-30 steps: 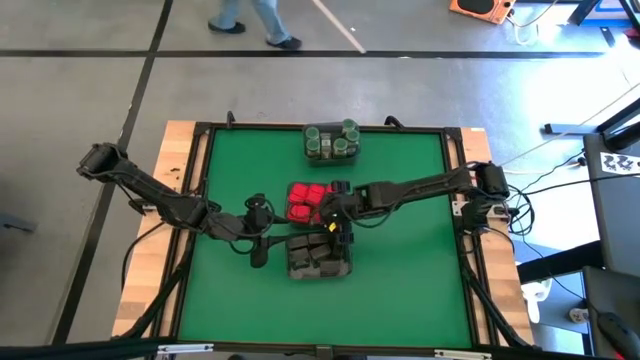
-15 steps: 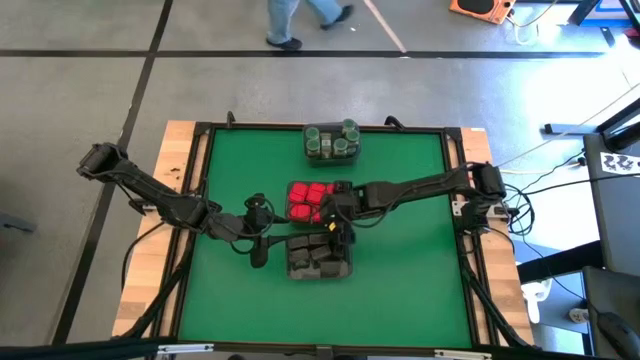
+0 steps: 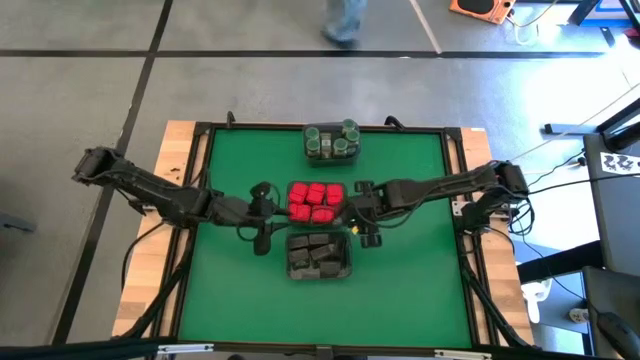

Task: Sort spices by type
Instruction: Return to Home Position

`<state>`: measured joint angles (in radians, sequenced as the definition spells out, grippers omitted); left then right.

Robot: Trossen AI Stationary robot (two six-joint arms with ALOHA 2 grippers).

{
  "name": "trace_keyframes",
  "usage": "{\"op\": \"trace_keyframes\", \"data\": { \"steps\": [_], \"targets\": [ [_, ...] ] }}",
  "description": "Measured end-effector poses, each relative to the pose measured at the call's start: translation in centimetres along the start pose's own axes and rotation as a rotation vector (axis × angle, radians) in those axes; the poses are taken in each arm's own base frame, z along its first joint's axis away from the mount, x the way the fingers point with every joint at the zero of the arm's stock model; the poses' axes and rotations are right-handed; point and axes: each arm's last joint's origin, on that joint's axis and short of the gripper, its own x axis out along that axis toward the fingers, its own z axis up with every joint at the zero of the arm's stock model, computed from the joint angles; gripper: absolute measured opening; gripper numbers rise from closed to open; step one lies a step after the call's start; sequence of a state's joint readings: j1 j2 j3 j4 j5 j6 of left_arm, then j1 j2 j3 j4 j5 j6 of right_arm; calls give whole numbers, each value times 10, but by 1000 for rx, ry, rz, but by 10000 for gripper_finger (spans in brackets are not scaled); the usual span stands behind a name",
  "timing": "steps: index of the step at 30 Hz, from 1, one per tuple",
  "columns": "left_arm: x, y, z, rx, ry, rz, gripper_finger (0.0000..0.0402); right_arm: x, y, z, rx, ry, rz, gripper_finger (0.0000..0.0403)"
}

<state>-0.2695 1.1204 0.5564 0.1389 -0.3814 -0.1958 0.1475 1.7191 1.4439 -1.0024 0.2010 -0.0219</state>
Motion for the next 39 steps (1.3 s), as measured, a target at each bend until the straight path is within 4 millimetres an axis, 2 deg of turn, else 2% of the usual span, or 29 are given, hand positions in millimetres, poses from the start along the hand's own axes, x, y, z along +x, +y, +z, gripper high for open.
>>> {"op": "trace_keyframes", "data": {
  "steps": [4, 7, 9, 13, 16, 25, 32, 39],
  "targets": [
    [5, 19, 5, 48, 5, -49, 82, 7, -10, -25, 36, -5, 101, 105],
    [6, 33, 9, 53, -4, -57, 48, 10, -21, -49, 93, -68, 87, 32],
    [3, 42, 7, 56, -13, -31, 29, 8, -25, -65, 134, -144, 79, 9],
    [-11, 59, -1, 57, -71, 24, 4, 0, -31, -97, 190, -335, 125, 30],
    [-24, 65, -9, 66, -124, 41, 5, -4, -35, -119, 223, -488, 138, 40],
    [-48, 70, -41, 71, -227, 41, 17, -8, -37, -176, 307, -823, 67, 20],
    [-58, 73, -63, 35, -294, 34, 17, -4, -28, -210, 376, -960, 27, 14],
    [-66, 75, -74, 6, -356, 28, 17, 6, -19, -236, 409, -1075, 15, 14]
  ]
}}
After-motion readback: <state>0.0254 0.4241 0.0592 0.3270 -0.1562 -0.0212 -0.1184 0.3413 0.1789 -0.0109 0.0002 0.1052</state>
